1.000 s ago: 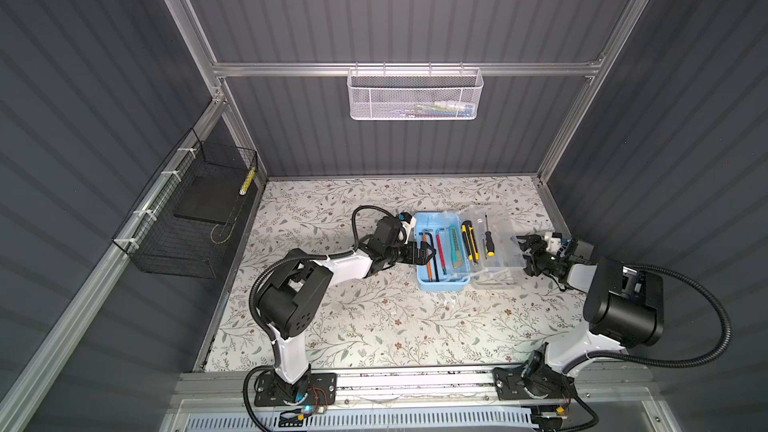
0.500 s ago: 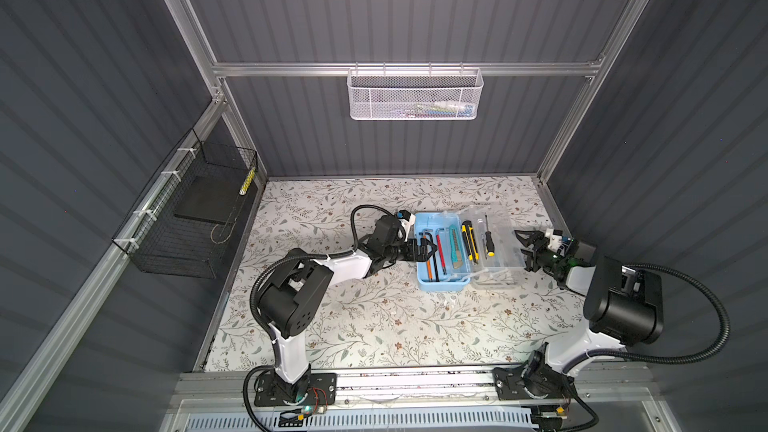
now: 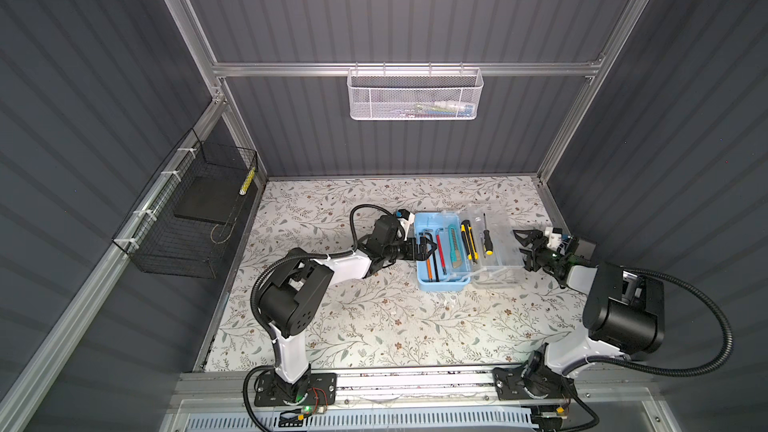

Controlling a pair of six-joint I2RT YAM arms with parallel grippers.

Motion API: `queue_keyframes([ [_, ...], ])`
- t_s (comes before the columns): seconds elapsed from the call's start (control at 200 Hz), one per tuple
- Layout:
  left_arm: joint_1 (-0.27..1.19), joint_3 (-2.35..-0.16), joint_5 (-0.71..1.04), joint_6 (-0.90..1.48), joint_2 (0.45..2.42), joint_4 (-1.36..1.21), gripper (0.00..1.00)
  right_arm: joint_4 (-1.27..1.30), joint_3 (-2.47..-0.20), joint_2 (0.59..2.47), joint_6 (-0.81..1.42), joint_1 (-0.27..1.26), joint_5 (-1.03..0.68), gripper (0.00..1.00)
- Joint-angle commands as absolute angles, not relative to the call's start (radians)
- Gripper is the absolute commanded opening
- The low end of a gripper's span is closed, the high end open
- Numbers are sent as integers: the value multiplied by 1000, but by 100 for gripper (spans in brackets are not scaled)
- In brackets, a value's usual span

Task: Pack the tool kit

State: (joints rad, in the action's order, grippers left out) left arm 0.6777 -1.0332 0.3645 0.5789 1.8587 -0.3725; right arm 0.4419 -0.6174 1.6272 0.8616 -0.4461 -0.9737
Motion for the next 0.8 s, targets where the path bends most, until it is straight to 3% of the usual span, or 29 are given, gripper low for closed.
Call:
queue_keyframes([
  [0.0, 684, -1020, 436, 614, 1884, -511, 100, 523, -596, 1631, 916, -413, -1087, 83],
  [0.315, 681, -1011, 429, 609, 1878, -512, 100, 736, -550, 1562, 1123, -360, -1114, 83],
  [0.796, 671, -986, 439, 642, 1889, -589, 100, 297, -637, 1286, 953, -198, -972, 85],
])
